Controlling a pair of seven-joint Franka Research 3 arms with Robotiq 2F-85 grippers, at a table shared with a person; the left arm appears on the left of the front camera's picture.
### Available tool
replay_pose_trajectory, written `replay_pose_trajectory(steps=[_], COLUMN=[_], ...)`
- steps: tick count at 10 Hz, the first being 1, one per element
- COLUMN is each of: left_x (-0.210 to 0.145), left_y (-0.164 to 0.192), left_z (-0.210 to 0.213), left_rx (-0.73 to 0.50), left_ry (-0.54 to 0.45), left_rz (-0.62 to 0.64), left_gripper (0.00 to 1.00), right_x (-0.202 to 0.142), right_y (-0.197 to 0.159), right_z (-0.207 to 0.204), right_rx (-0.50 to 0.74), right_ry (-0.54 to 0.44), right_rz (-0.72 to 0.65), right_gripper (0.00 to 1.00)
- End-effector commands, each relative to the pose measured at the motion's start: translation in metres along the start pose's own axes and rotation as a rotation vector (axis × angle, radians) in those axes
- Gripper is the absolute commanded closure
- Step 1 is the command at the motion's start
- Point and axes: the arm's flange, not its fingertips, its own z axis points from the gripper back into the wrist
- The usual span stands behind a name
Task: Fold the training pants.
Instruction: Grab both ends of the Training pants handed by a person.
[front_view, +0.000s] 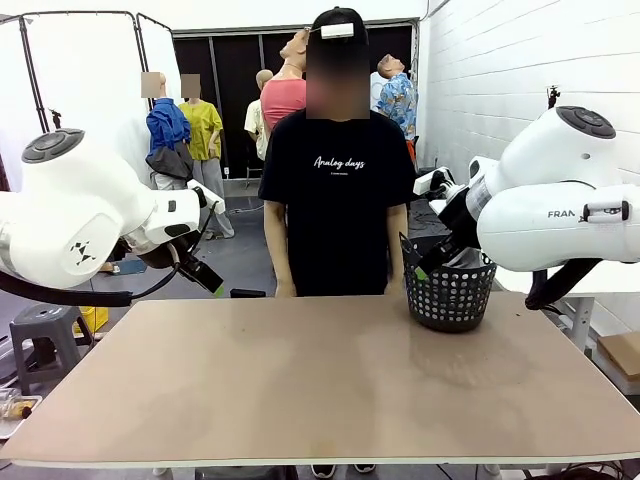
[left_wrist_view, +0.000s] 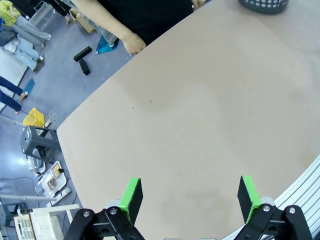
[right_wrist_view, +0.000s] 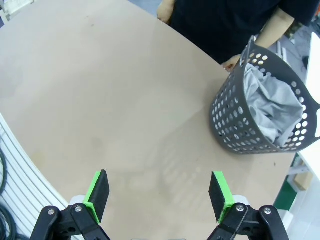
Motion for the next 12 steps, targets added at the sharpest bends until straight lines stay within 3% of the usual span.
replay_pose_trajectory(steps=[1,12], left_x=[0.0004,0.0004], left_y=[-0.0006,-0.0006], left_z=[0.0015,0.0015], left_rx=[-0.003,-0.003], left_ry=[-0.005,-0.005], left_rz=[-0.015,-0.015], left_gripper=[0.00,0.00], right_x=[0.0001,0.0001], right_y=[0.0001,0.0001], right_z=[-0.0004,-0.0004], right_rx=[0.001,0.001], right_ry=[-0.001,-0.001], right_rz=[0.000,0.000], right_gripper=[0.00,0.00])
